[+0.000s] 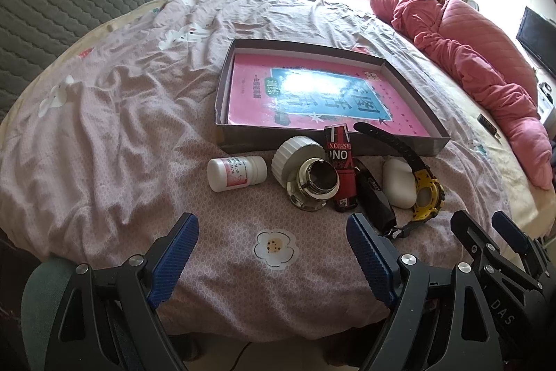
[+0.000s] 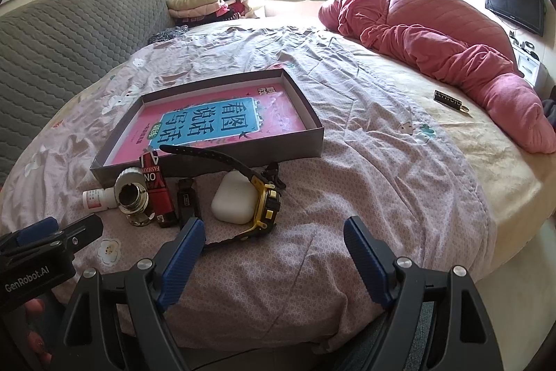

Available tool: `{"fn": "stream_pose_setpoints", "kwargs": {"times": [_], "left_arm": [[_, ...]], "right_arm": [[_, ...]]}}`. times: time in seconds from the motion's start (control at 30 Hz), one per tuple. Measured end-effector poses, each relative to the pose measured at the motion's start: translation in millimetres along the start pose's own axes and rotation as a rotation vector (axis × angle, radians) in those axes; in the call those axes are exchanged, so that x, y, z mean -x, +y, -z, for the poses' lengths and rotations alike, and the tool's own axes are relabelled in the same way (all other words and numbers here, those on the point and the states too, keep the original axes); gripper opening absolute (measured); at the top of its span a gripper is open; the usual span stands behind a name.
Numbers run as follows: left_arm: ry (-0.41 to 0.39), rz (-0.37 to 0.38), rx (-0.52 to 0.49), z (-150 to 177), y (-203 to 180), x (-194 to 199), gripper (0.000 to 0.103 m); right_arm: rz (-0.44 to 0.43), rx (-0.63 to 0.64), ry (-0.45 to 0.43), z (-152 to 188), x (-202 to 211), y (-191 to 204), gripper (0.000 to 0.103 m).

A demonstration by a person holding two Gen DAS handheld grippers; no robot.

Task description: Organize rigid objects

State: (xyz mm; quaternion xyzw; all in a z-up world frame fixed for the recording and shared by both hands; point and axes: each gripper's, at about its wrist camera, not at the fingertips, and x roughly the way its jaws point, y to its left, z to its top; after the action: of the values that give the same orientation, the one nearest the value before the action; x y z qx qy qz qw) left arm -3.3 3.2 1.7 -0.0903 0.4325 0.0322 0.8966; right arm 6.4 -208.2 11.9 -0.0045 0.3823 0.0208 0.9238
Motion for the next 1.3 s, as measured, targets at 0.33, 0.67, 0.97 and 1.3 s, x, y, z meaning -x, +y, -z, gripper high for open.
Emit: {"fn": "stream_pose_setpoints", "kwargs": {"times": [0.33, 0.67, 0.97, 1.3], "left_arm": [[0.003, 0.001, 0.004, -0.1, 1.6, -0.6, 0.088], [0.010, -0.005, 0.011, -0.2, 7.3, -3.3, 0.088], [0.009, -0.037, 0.018, -4.9, 25.0, -10.0, 0.088], [0.058, 0.038, -0.002, -31.3, 55.1, -40.4, 0.088]], "right_arm": [[-0.001, 0.001, 0.003, 0.4, -1.2, 0.7, 0.081], [-0.013, -0.007, 0.017, 2.2, -6.5, 0.8, 0.081], [-0.026, -0.029, 0.037, 3.0, -12.8, -5.1, 0.081], [-0.027, -0.052, 0.067, 3.0, -21.4, -10.7, 0.081]]}}
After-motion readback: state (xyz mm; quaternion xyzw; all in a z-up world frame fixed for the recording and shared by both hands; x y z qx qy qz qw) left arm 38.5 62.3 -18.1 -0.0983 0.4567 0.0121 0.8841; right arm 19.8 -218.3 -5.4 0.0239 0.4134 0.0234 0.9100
